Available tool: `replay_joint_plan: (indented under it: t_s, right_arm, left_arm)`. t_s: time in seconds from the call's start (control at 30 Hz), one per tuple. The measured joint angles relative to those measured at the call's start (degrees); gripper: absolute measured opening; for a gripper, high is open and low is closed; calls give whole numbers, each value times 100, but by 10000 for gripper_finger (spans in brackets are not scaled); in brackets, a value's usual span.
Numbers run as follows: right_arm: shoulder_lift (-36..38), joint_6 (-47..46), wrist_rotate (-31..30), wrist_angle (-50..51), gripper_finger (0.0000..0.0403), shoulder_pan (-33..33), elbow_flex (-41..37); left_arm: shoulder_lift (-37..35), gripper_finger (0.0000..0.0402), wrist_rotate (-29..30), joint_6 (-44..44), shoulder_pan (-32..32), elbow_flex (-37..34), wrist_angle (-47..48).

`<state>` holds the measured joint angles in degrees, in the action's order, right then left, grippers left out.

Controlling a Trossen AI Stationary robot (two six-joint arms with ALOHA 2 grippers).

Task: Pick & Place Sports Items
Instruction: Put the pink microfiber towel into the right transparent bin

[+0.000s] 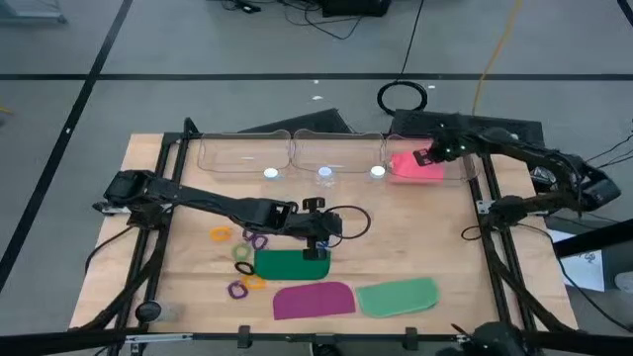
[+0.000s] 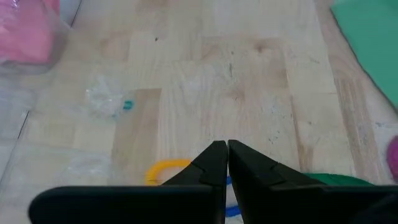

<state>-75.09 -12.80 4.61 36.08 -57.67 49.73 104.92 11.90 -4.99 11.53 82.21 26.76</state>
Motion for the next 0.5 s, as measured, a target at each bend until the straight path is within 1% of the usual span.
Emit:
replay_joint_plan:
  t_s: [0.2, 0.37, 0.5]
  right_arm:
    - [0, 53, -3, -204, 0, -188, -530]
    - [2, 4, -6, -223, 1, -266, -607]
    - [68, 11, -16, -332, 22, -266, -609]
  left_arm:
    - [0, 19, 0, -26, 0, 0, -2]
    - [0, 19, 0, -32, 0, 0, -3]
    - [0, 19, 0, -46, 0, 0, -4]
